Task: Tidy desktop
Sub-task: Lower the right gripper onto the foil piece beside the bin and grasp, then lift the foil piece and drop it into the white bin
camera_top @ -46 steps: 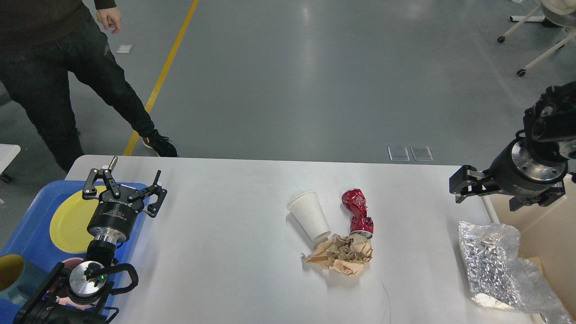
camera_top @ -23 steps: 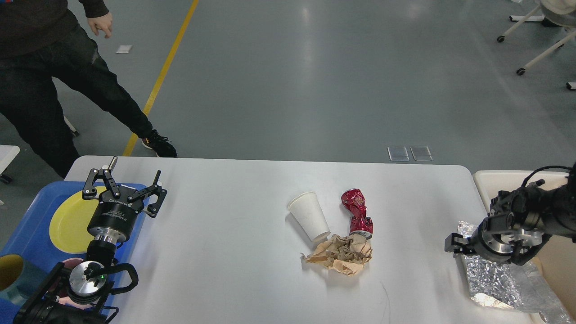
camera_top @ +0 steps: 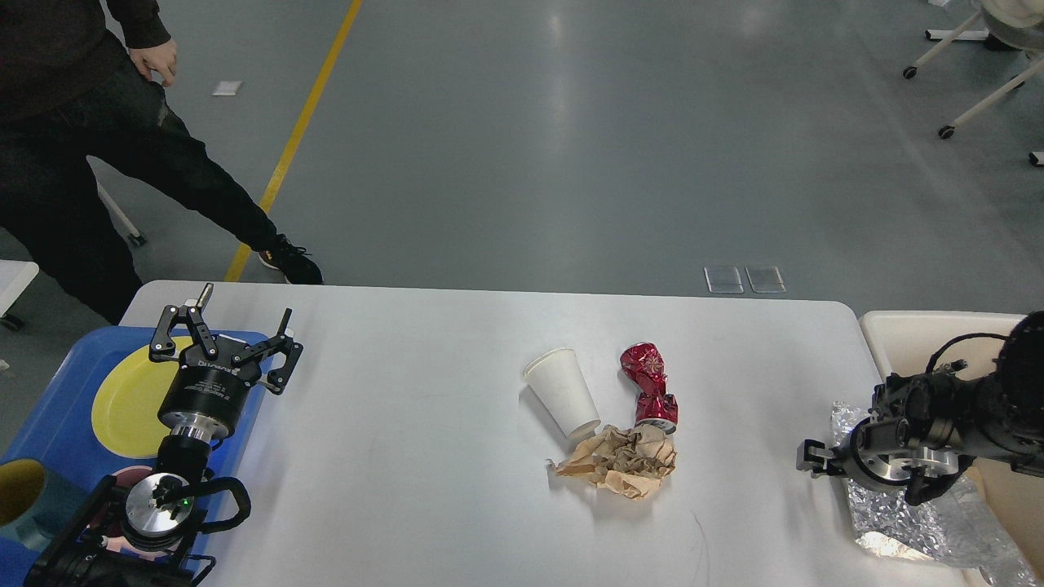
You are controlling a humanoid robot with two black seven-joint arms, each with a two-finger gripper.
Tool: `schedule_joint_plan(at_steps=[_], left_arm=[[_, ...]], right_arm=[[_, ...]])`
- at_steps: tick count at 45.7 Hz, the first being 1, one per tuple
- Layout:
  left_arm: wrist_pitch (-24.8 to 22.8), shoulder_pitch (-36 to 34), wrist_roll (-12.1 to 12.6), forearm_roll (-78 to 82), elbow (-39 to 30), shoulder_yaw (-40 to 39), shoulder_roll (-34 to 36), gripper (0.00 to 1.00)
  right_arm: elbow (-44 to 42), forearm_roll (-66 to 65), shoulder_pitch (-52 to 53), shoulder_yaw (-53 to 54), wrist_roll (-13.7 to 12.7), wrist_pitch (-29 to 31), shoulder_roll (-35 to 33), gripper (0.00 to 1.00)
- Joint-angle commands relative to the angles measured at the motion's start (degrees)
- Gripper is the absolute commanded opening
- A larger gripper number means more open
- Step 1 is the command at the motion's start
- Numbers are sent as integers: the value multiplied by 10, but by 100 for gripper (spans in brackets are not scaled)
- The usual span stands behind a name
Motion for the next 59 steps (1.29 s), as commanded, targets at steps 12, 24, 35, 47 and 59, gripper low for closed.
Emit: schedule_joint_plan(at_steps=[12, 24, 35, 47, 59], left_arm=[[0, 0, 0, 0, 0, 0, 0, 97], [1, 0, 0, 0, 0, 0, 0, 97], [1, 0, 0, 0, 0, 0, 0, 97], [0, 0, 0, 0, 0, 0, 0, 97], [0, 0, 0, 0, 0, 0, 0, 97]], right_arm=[[-4, 38, -12, 13, 0, -6, 1, 0], [18, 62, 26, 44, 9, 25, -15, 0], [14, 116, 25, 87, 29, 72, -17, 0], [9, 145, 4, 120, 32, 69, -16, 0], [15, 148, 16, 120, 27, 74, -23, 0]])
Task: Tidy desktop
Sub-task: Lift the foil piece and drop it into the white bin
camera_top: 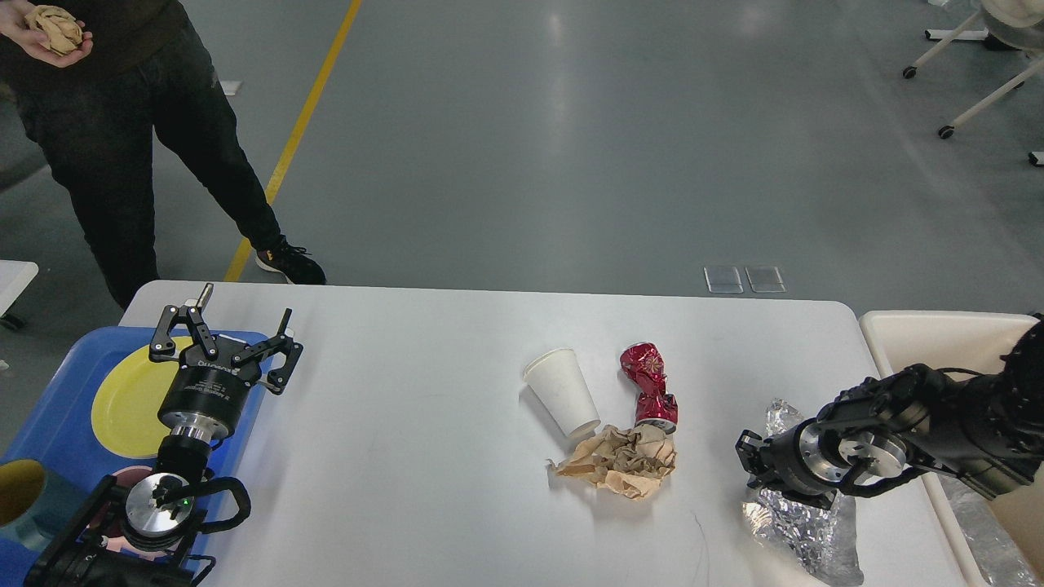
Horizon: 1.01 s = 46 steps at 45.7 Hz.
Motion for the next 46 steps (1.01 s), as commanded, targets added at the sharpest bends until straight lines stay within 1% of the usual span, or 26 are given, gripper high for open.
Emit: schedule_joint_plan(at_steps=[1, 2, 3, 5, 11, 19, 22, 25, 29, 33, 35, 42, 46], left_arm=[[1, 0, 0, 0, 0, 0, 0, 97], [1, 0, 0, 0, 0, 0, 0, 97], [0, 0, 0, 0, 0, 0, 0, 97], [0, 0, 0, 0, 0, 0, 0, 97], [1, 0, 0, 0, 0, 0, 0, 97], [1, 0, 0, 0, 0, 0, 0, 97], [0, 0, 0, 0, 0, 0, 0, 97], [1, 0, 0, 0, 0, 0, 0, 97], [1, 0, 0, 0, 0, 0, 0, 97], [1, 0, 0, 0, 0, 0, 0, 97], [0, 0, 0, 0, 0, 0, 0, 97], [0, 0, 0, 0, 0, 0, 0, 97], [0, 0, 0, 0, 0, 0, 0, 97]], right_arm=[[7, 3, 22, -12, -7, 10, -10, 0], [10, 3, 34, -16, -8, 13, -16, 0], [22, 3, 71, -40, -9, 29, -30, 0], [41, 3, 108, -69, -9, 50, -39, 0], [116, 2, 240, -163, -9, 96, -39, 0], [246, -1, 430, -248, -9, 110, -38, 0], [289, -1, 502, -272, -9, 125, -35, 0], [325, 0, 575, -285, -9, 159, -32, 0], [353, 2, 651, -295, -10, 220, -17, 0], [364, 2, 708, -309, -10, 276, -15, 0], [369, 2, 733, -314, -10, 293, -15, 0], [373, 2, 752, -331, -10, 292, -19, 0], [371, 2, 751, -340, -10, 273, -31, 0]])
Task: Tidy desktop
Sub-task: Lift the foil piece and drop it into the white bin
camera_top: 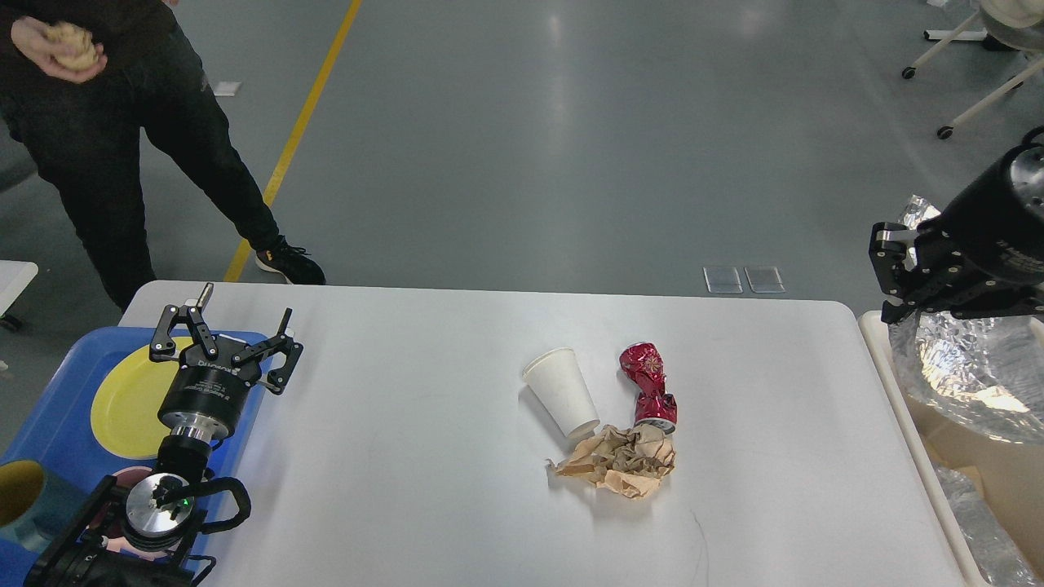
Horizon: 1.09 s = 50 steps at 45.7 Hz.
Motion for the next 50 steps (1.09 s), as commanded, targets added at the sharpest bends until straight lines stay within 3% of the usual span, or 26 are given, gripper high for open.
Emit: schedule_joint_plan(at_steps=[1, 13, 22, 27, 28, 34, 41, 50], left_arm=[[0, 0, 0, 0, 0, 0, 0, 97], [-1, 0, -1, 0, 0, 0, 0, 97], [-1, 0, -1, 0, 0, 0, 0, 97], [-1, 0, -1, 0, 0, 0, 0, 97], [-1, 0, 0, 0, 0, 0, 0, 97], [-1, 0, -1, 0, 0, 0, 0, 97], [-1, 0, -1, 0, 0, 0, 0, 97], [-1, 0, 0, 0, 0, 0, 0, 97]], right_arm=[[-1, 0, 1, -16, 0, -26, -16, 0], [-78, -6, -145, -49, 0, -184, -140, 0], [-249, -7, -336, -13, 3, -206, -215, 0], [-341, -8, -484, 73, 3, -227, -239, 0], [-392, -8, -564, 115, 3, -250, -241, 0], [-536, -6, -757, 231, 3, -299, -227, 0], [-733, -6, -956, 340, 3, -312, -139, 0], [-923, -1, -1104, 383, 2, -331, -24, 0]])
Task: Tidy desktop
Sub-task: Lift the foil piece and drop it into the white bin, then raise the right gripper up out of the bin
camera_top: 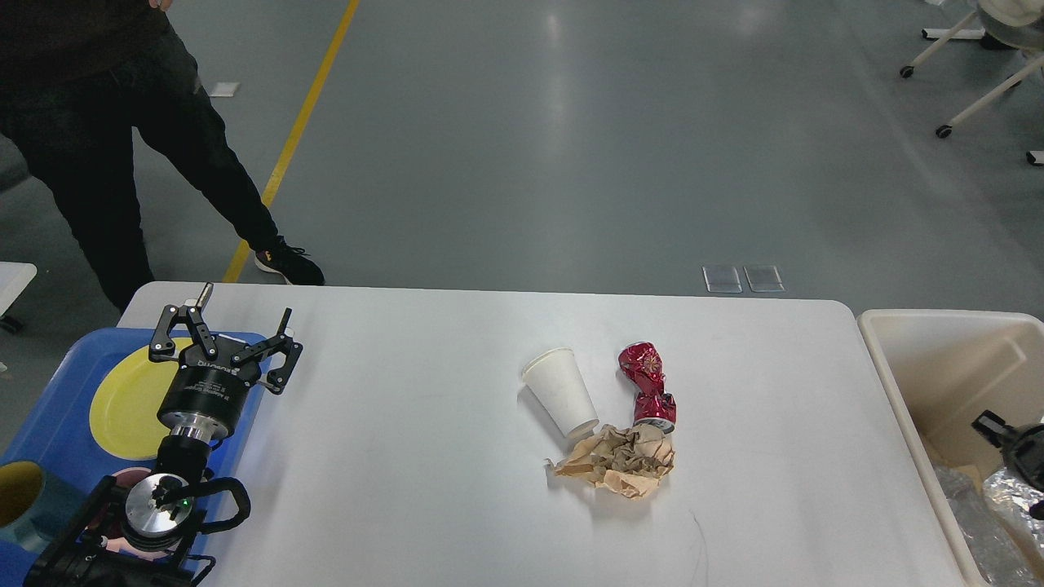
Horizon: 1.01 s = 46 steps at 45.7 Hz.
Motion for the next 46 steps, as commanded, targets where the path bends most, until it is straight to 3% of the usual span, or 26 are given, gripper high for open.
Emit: schedule_joint_plan(at_steps=[1, 7, 22, 23, 27, 32, 46], left_arm=[[0, 0, 0, 0, 0, 0, 0, 97], [1, 0, 1, 0, 0, 0, 0, 97], [0, 0, 1, 0, 0, 0, 0, 97], [0, 0, 1, 0, 0, 0, 0, 97], [0, 0, 1, 0, 0, 0, 0, 97], [1, 0, 1, 0, 0, 0, 0, 97], [0, 0, 1, 0, 0, 0, 0, 97]], right_arm=[[-88, 2, -77, 17, -2, -23, 62, 0], [-93, 2, -97, 18, -3, -62, 77, 0], [-90, 3, -98, 19, -3, -67, 87, 0], [-90, 2, -99, 19, -2, -68, 87, 7], [-89, 3, -99, 18, -1, -86, 87, 72], [-85, 3, -99, 18, 0, -99, 86, 98], [-59, 2, -90, 19, -1, -97, 79, 100]])
